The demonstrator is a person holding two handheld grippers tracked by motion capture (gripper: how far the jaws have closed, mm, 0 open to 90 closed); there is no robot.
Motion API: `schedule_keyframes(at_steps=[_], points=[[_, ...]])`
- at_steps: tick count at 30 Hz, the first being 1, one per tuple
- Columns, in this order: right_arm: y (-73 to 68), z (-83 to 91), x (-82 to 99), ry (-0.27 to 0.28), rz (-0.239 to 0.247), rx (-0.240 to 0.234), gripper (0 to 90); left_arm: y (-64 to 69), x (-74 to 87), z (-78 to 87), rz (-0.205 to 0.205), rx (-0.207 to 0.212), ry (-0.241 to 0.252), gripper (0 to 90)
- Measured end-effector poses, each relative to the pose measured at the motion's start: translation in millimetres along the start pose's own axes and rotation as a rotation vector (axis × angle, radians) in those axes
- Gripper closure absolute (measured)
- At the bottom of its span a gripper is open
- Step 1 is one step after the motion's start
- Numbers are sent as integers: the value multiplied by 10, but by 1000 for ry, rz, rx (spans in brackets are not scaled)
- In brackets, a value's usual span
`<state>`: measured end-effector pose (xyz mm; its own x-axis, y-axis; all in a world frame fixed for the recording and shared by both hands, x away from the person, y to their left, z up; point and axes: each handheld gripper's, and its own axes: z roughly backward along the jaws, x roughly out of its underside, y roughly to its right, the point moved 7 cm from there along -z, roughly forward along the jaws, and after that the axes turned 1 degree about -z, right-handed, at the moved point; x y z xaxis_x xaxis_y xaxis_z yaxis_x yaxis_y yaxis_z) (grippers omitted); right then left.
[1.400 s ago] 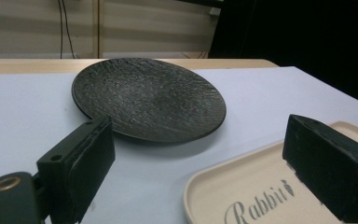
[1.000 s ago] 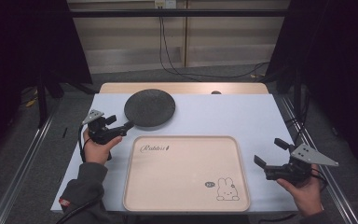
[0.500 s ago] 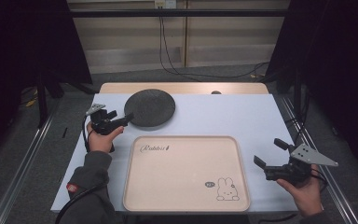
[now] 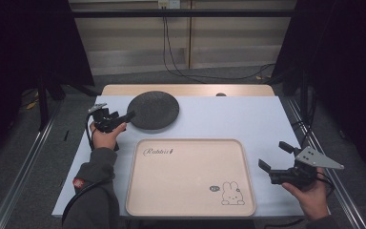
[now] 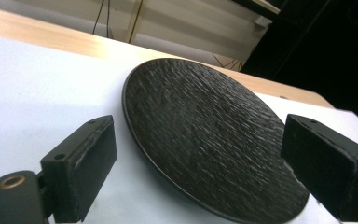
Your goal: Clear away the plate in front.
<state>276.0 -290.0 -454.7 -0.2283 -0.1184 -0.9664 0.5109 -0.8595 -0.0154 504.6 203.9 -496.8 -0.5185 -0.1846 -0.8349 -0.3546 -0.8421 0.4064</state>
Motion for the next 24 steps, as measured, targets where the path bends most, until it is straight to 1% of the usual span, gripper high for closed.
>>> schedule_keyframes(at_steps=[1,2,3,5,6,7,8,9,10,11,12,13,14,15,18,19,20,21,22,23,24], points=[[-2,-2,-2,1,-2,-1,2,-47,-1,-17,-7,-11,-3,103],[0,0,-1,0,0,0,2,-59,1,-30,5,-23,1,104],[0,1,0,0,0,-1,2,-85,10,-38,-4,-25,-11,110],[1,2,-1,1,-1,-3,2,-113,13,-63,3,-38,-13,122],[2,1,-1,1,-2,-2,2,-122,9,-77,12,-50,-9,128],[1,0,1,-2,-2,-2,2,-138,6,-79,10,-55,-11,134],[1,-2,3,-3,-1,0,2,-138,6,-79,10,-55,-11,136],[2,-4,4,-4,0,2,2,-145,-7,-97,19,-51,-6,138],[3,-6,4,-3,-1,1,2,-146,-12,-106,24,-60,-5,138],[2,-6,5,-5,-2,-1,2,-151,-13,-118,14,-62,-7,142],[2,-7,5,-5,0,1,2,-151,-13,-118,14,-62,-7,145],[2,-8,5,-5,-1,0,2,-174,-13,-133,8,-68,-12,145],[2,-7,5,-5,0,1,2,-179,-17,-146,21,-78,-4,146],[5,-4,3,-5,1,-2,2,-189,-21,-157,23,-84,1,151],[8,2,1,-6,-7,0,2,-196,-26,-175,26,-81,4,165],[11,2,-1,-4,-8,1,2,-192,-29,-204,20,-85,4,168],[13,3,-2,-3,-9,1,2,-188,-29,-218,26,-81,5,169],[13,1,-2,-2,-6,-2,2,-194,-28,-228,23,-89,1,169],[15,-2,-2,-1,-8,1,2,-198,-32,-238,30,-97,6,177],[13,-1,3,-7,-7,-4,3,-198,-32,-238,30,-97,6,186],[12,-2,5,-7,-3,-7,5,-230,-30,-246,36,-123,7,200]])
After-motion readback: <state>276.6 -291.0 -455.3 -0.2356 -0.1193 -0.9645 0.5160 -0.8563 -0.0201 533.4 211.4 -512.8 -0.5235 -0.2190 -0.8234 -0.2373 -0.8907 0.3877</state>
